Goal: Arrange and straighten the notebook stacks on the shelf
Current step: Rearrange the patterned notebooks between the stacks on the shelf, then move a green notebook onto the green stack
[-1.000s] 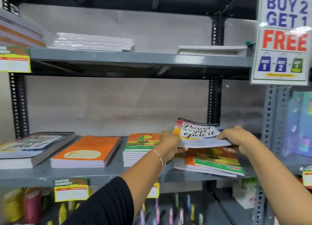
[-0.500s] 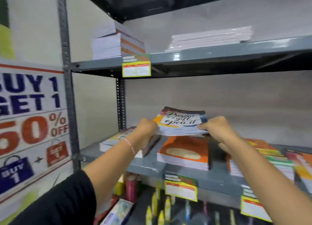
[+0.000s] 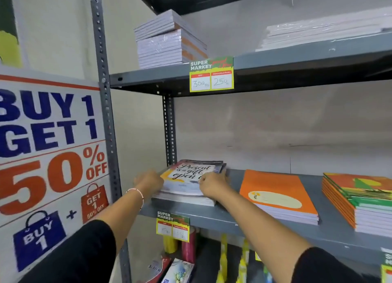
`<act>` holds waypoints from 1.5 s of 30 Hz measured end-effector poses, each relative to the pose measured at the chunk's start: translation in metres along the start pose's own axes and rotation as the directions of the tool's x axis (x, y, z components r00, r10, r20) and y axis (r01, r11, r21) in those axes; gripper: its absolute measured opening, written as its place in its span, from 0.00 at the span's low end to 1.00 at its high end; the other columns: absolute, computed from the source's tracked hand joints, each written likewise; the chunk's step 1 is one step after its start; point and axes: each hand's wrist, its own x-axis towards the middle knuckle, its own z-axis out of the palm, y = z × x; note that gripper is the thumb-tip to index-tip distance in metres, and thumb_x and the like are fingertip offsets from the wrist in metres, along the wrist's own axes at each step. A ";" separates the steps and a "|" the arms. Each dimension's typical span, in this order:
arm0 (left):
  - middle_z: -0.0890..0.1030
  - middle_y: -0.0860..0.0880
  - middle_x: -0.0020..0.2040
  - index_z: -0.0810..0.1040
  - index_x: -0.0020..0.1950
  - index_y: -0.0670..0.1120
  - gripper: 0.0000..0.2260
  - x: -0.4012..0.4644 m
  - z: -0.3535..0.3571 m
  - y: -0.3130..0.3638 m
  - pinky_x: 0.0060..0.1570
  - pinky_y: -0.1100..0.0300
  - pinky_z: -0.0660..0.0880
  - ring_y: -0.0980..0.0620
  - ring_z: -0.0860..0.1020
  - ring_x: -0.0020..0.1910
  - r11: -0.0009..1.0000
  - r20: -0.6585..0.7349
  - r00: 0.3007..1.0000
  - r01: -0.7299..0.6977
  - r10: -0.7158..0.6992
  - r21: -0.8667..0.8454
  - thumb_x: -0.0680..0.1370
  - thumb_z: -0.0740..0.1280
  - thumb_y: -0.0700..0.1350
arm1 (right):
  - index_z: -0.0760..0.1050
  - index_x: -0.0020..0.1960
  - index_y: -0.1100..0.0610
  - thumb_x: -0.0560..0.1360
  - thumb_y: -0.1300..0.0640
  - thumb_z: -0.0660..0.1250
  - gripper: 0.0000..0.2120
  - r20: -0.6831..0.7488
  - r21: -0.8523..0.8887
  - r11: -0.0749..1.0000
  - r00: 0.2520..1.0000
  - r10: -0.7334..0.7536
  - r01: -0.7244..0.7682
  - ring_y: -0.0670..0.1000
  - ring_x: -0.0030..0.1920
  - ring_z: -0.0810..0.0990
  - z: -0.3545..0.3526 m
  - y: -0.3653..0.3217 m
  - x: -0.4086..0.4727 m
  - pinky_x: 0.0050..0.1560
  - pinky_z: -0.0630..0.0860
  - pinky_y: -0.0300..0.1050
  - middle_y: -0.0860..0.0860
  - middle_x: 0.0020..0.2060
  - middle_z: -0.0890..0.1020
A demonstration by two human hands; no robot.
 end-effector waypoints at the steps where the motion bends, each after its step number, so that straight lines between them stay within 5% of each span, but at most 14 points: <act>1: 0.80 0.42 0.59 0.78 0.59 0.42 0.15 0.001 0.003 -0.002 0.60 0.52 0.74 0.42 0.77 0.59 0.999 0.011 0.999 0.031 -0.031 0.018 0.76 0.61 0.45 | 0.76 0.62 0.53 0.74 0.54 0.56 0.19 0.032 -0.091 0.996 0.999 0.016 -0.013 0.64 0.67 0.68 0.002 0.000 -0.001 0.66 0.68 0.57 0.63 0.68 0.69; 3: 0.78 0.42 0.60 0.78 0.60 0.44 0.18 -0.003 0.007 0.000 0.61 0.48 0.73 0.41 0.75 0.59 0.997 0.015 0.997 0.072 -0.072 0.018 0.75 0.61 0.52 | 0.71 0.67 0.51 0.78 0.54 0.53 0.20 0.052 -0.203 0.979 0.999 0.015 -0.004 0.65 0.72 0.59 -0.008 -0.003 -0.011 0.68 0.63 0.59 0.61 0.74 0.60; 6: 0.71 0.40 0.65 0.75 0.62 0.44 0.21 -0.020 0.001 0.017 0.62 0.44 0.69 0.37 0.69 0.63 0.993 -0.113 0.990 0.070 -0.081 -0.099 0.75 0.62 0.55 | 0.75 0.63 0.55 0.80 0.56 0.52 0.18 -0.054 -0.022 0.996 0.995 -0.083 0.082 0.61 0.67 0.70 -0.040 -0.001 -0.028 0.66 0.66 0.55 0.58 0.66 0.75; 10: 0.71 0.41 0.68 0.72 0.66 0.46 0.20 -0.067 -0.004 0.084 0.66 0.45 0.65 0.37 0.68 0.66 0.924 -0.254 0.960 -0.199 0.118 -0.325 0.76 0.63 0.51 | 0.80 0.45 0.61 0.78 0.50 0.59 0.17 -0.249 0.033 0.983 0.954 -0.168 0.182 0.59 0.47 0.80 -0.108 0.047 -0.066 0.42 0.69 0.45 0.62 0.45 0.83; 13: 0.79 0.40 0.61 0.75 0.65 0.44 0.17 -0.115 0.012 0.161 0.62 0.50 0.72 0.40 0.77 0.59 0.721 -0.203 0.908 -0.416 0.367 -0.555 0.77 0.64 0.47 | 0.77 0.40 0.64 0.78 0.50 0.61 0.18 -0.378 0.002 0.992 0.918 -0.119 0.129 0.57 0.37 0.75 -0.179 0.108 -0.110 0.36 0.66 0.46 0.59 0.31 0.78; 16: 0.82 0.40 0.51 0.78 0.54 0.42 0.08 -0.197 0.028 0.248 0.40 0.57 0.76 0.47 0.78 0.39 0.434 -0.043 0.833 -0.332 0.552 -0.837 0.77 0.62 0.38 | 0.73 0.32 0.58 0.76 0.53 0.63 0.17 -0.489 -0.017 0.997 0.870 0.063 -0.081 0.55 0.34 0.73 -0.248 0.196 -0.150 0.36 0.66 0.45 0.50 0.24 0.72; 21: 0.78 0.42 0.40 0.74 0.40 0.42 0.08 -0.339 0.064 0.377 0.29 0.59 0.79 0.45 0.77 0.32 0.298 0.293 0.585 0.092 0.756 -0.950 0.74 0.63 0.30 | 0.77 0.48 0.60 0.70 0.51 0.62 0.14 -0.628 -0.043 0.817 0.652 0.426 -0.575 0.63 0.54 0.79 -0.345 0.344 -0.229 0.52 0.75 0.52 0.62 0.51 0.82; 24: 0.77 0.42 0.44 0.75 0.47 0.44 0.06 -0.398 0.096 0.431 0.41 0.54 0.81 0.44 0.80 0.39 0.489 0.399 0.477 -0.074 0.783 -0.869 0.71 0.67 0.37 | 0.73 0.53 0.54 0.61 0.36 0.67 0.28 -0.578 -0.035 0.623 0.524 0.625 -0.782 0.63 0.60 0.76 -0.375 0.400 -0.261 0.59 0.74 0.57 0.60 0.59 0.78; 26: 0.75 0.44 0.42 0.75 0.47 0.43 0.04 -0.426 0.112 0.451 0.38 0.60 0.76 0.48 0.75 0.36 0.583 0.472 0.433 -0.169 0.768 -0.794 0.74 0.65 0.41 | 0.72 0.61 0.56 0.57 0.28 0.68 0.43 -0.502 -0.064 0.586 0.534 0.681 -0.808 0.61 0.62 0.75 -0.383 0.415 -0.271 0.60 0.74 0.54 0.58 0.63 0.77; 31: 0.70 0.47 0.37 0.70 0.40 0.45 0.05 -0.454 0.127 0.481 0.36 0.59 0.70 0.50 0.70 0.36 0.666 0.503 0.507 -0.209 0.700 -0.716 0.74 0.64 0.42 | 0.70 0.52 0.59 0.63 0.40 0.75 0.29 -0.468 0.012 0.646 0.567 0.678 -0.763 0.59 0.56 0.77 -0.402 0.427 -0.275 0.52 0.76 0.48 0.56 0.51 0.78; 36: 0.77 0.44 0.50 0.69 0.40 0.47 0.06 -0.451 0.126 0.480 0.61 0.53 0.75 0.48 0.76 0.54 0.638 0.553 0.495 -0.003 0.670 -0.770 0.75 0.65 0.41 | 0.67 0.38 0.60 0.72 0.60 0.70 0.12 -0.455 0.388 0.760 0.609 0.650 -0.521 0.53 0.32 0.75 -0.414 0.432 -0.278 0.30 0.70 0.43 0.55 0.32 0.76; 38: 0.78 0.43 0.56 0.70 0.43 0.45 0.04 -0.450 0.126 0.477 0.59 0.54 0.76 0.47 0.77 0.57 0.617 0.565 0.469 0.053 0.678 -0.785 0.76 0.64 0.40 | 0.71 0.47 0.64 0.74 0.66 0.67 0.05 -0.368 0.641 0.690 0.654 0.661 -0.336 0.54 0.33 0.80 -0.421 0.426 -0.279 0.25 0.77 0.42 0.59 0.36 0.80; 40: 0.80 0.42 0.48 0.73 0.42 0.43 0.03 -0.445 0.124 0.472 0.54 0.53 0.79 0.46 0.80 0.48 0.594 0.550 0.492 0.081 0.675 -0.801 0.75 0.65 0.36 | 0.73 0.53 0.66 0.75 0.67 0.66 0.08 -0.366 0.726 0.654 0.685 0.630 -0.213 0.54 0.34 0.83 -0.425 0.416 -0.278 0.23 0.79 0.42 0.60 0.38 0.82; 45: 0.77 0.40 0.39 0.76 0.36 0.42 0.07 -0.391 0.087 0.451 0.34 0.56 0.75 0.45 0.76 0.38 0.440 0.321 0.670 -0.010 0.669 -0.898 0.67 0.72 0.34 | 0.77 0.48 0.64 0.73 0.68 0.68 0.05 -0.420 0.772 0.636 0.764 0.489 0.017 0.56 0.37 0.82 -0.420 0.372 -0.261 0.25 0.81 0.43 0.61 0.40 0.82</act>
